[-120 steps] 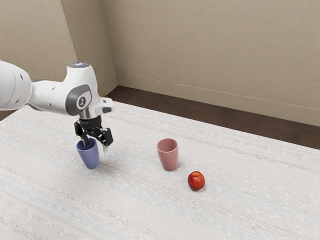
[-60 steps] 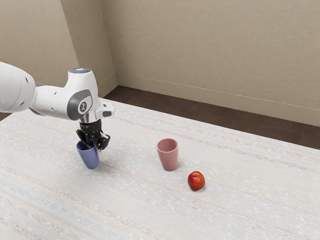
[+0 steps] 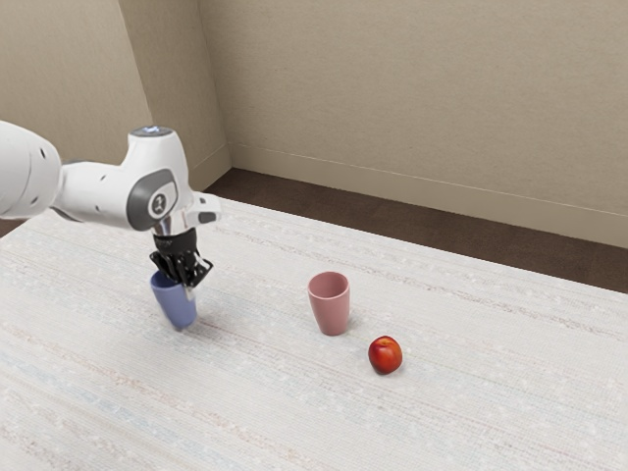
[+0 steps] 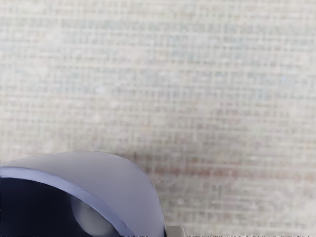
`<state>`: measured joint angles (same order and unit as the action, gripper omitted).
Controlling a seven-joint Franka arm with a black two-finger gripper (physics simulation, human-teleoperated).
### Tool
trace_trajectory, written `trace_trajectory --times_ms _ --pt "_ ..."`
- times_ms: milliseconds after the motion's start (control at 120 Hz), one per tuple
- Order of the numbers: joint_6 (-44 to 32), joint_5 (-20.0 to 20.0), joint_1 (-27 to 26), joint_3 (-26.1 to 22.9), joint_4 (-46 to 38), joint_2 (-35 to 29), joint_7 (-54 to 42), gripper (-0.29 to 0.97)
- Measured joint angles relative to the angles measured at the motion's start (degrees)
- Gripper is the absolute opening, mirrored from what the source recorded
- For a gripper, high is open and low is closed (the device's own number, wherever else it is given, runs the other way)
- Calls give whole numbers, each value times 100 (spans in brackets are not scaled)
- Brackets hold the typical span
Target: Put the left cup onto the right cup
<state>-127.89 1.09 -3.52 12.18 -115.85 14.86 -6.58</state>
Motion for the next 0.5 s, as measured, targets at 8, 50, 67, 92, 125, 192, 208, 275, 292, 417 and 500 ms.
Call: trace_trajectory --times_ms 8,50,67,92,125,192,208,275,292,417,500 --pt "3 -1 -1 1 -3 -18 1 -9" --pt "27 -3 0 -2 -12 -120 4 -9" --pt "42 -5 -1 -1 -15 -170 6 -9" --pt "67 -9 0 -3 -16 -235 9 -9" --pt "109 -17 -1 -6 -18 -334 12 -10" --pt "214 -37 -34 -16 -19 -533 18 -10" --pt "245 -42 -44 -24 -19 -585 20 -10" --pt "381 -54 -141 -44 -19 -797 25 -10" --pt "424 -57 -172 -45 -19 -852 27 -10" --pt "776 -70 -515 -55 86 -1161 30 -10" --pt "1008 -76 -681 -187 348 -1159 13 -10"
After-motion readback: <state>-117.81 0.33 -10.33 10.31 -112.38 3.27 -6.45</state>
